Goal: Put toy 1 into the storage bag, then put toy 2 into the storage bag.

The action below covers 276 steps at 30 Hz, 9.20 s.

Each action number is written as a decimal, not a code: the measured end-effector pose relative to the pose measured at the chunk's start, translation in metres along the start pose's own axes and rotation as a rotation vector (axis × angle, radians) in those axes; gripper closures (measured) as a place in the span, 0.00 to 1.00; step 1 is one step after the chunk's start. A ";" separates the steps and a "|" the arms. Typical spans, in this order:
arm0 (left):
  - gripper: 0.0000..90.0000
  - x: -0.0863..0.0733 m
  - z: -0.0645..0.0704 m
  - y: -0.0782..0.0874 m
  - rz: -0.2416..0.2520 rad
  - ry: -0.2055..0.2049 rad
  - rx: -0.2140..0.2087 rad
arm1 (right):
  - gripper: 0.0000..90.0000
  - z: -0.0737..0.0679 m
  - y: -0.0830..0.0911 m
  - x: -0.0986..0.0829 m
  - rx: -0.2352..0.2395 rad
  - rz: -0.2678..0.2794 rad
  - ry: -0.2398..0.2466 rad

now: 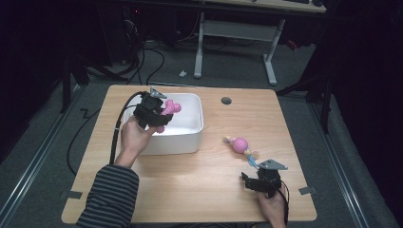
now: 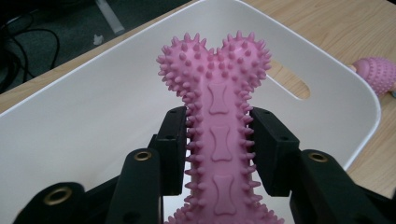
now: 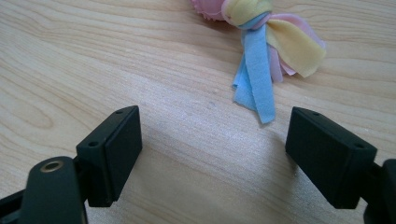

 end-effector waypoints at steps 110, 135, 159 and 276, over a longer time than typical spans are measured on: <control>0.39 -0.098 0.024 0.075 0.168 0.110 0.032 | 0.21 -0.001 0.000 0.000 -0.001 0.000 -0.002; 0.40 -0.116 0.046 0.051 0.169 0.134 -0.011 | 0.21 -0.001 0.000 0.000 -0.002 0.002 -0.001; 0.39 -0.139 0.065 0.016 0.121 0.159 -0.035 | 0.21 -0.001 0.000 0.000 -0.002 0.001 -0.001; 0.27 -0.164 0.088 -0.059 0.036 0.106 0.053 | 0.31 -0.014 0.024 0.067 0.165 0.017 0.053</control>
Point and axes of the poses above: each handheld gripper's, and its own axes: y roughly backward along the jaws, x roughly out of its top, z roughly to its right, the point moved 10 cm from there along -y, roughly forward along the jaws, and after that the axes turned 11 degrees about -y, right-handed, at the moved point
